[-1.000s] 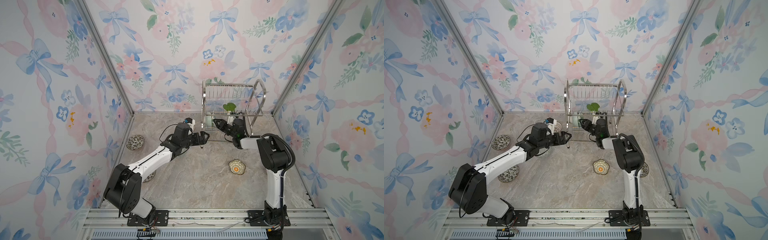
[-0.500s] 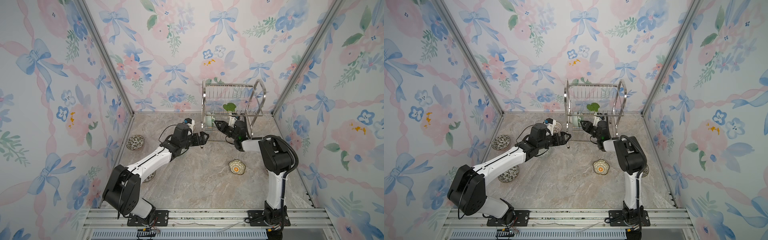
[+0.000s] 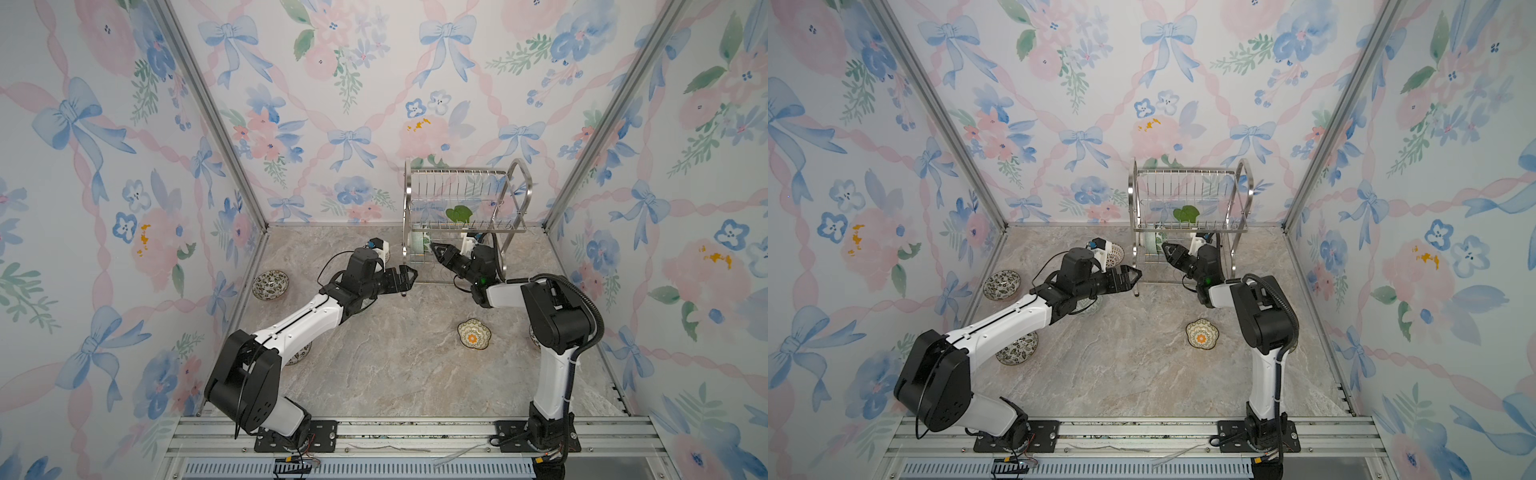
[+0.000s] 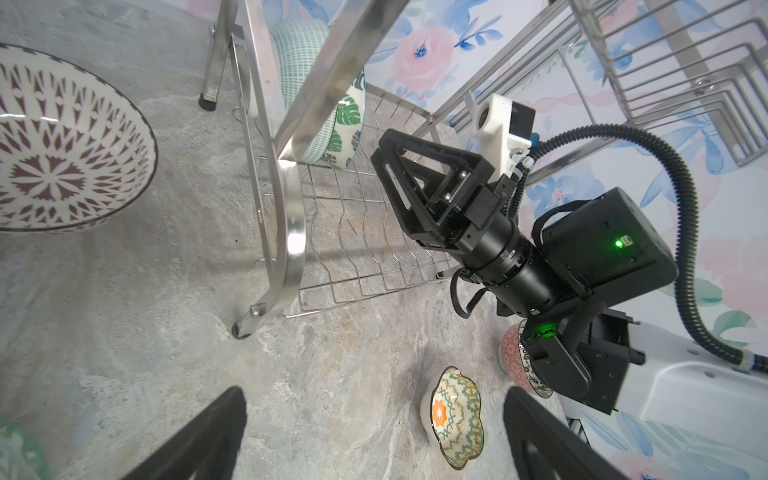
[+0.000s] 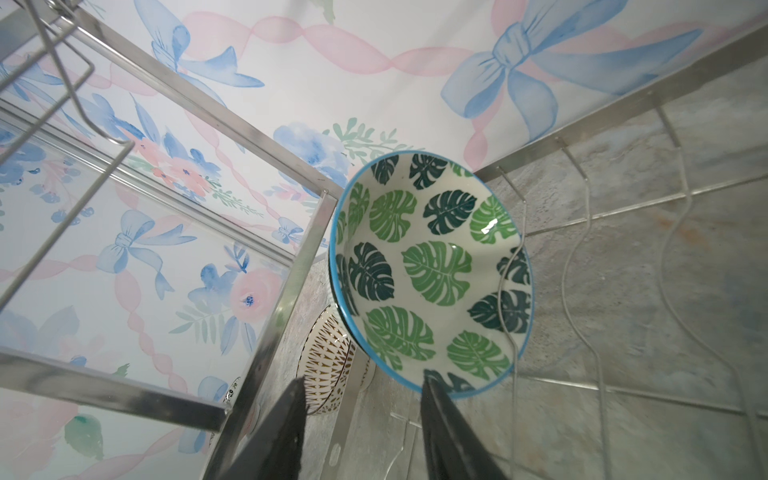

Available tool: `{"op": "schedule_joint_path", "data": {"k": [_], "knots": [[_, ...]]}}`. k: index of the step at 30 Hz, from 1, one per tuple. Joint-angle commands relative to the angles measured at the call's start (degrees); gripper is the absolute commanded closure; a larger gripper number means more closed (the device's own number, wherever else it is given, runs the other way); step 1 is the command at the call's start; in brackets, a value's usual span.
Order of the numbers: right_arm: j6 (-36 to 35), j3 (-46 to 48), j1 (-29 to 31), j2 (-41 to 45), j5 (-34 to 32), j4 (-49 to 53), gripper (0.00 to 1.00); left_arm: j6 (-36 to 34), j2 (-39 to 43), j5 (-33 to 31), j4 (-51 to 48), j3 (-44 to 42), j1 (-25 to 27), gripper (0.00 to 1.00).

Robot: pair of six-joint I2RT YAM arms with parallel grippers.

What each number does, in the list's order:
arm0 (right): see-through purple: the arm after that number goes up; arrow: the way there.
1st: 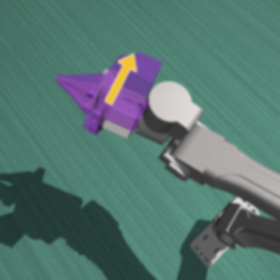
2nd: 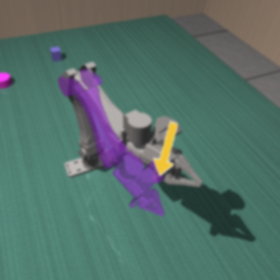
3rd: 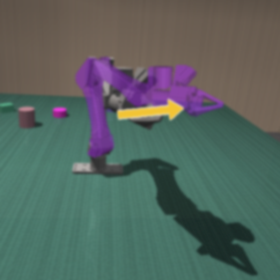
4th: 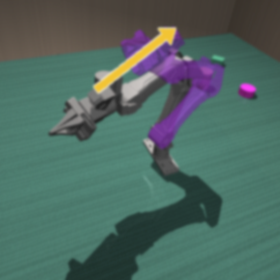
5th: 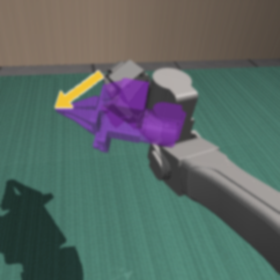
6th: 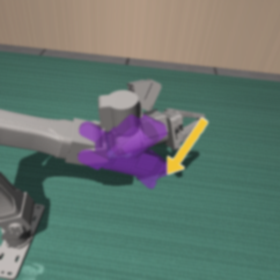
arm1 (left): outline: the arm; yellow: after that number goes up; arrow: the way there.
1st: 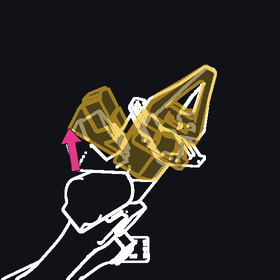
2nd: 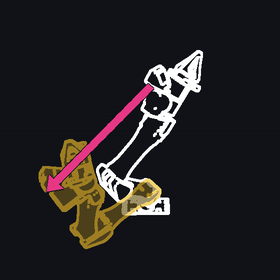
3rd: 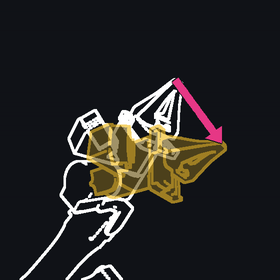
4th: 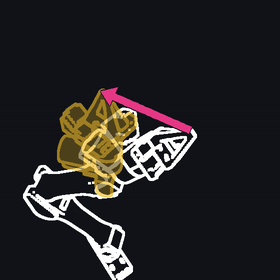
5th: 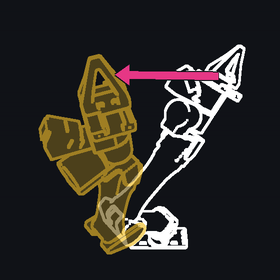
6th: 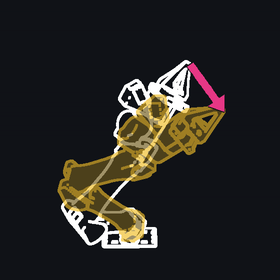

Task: Load the bowls into the dish rack
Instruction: 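Open the right gripper to release the leaf-print bowl and draw back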

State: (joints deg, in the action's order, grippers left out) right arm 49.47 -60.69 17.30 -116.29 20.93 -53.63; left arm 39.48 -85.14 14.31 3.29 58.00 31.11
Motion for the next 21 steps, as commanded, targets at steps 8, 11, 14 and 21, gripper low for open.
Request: {"op": "schedule_joint_path", "data": {"k": [8, 11, 14, 21], "knots": [[-1.0, 5.3, 0.9, 6.6, -0.9, -2.6, 0.48, 0.2, 1.9, -0.5, 0.2, -0.4, 0.3, 0.02], [-1.0, 7.3, 1.1, 7.3, -1.5, -3.7, 0.47, 0.2, 2.2, -0.5, 0.0, -0.5, 0.3, 0.02], [-0.7, 8.9, 1.2, 8.1, -1.7, -4.4, 0.46, 0.0, 2.5, -0.8, -0.5, -0.5, 0.3, 0.02], [-1.6, 11.1, 2.5, 10.7, -2.4, -3.8, 0.44, -2.2, 3.4, -2.9, -3.6, 0.2, -0.1, 0.02]]}}
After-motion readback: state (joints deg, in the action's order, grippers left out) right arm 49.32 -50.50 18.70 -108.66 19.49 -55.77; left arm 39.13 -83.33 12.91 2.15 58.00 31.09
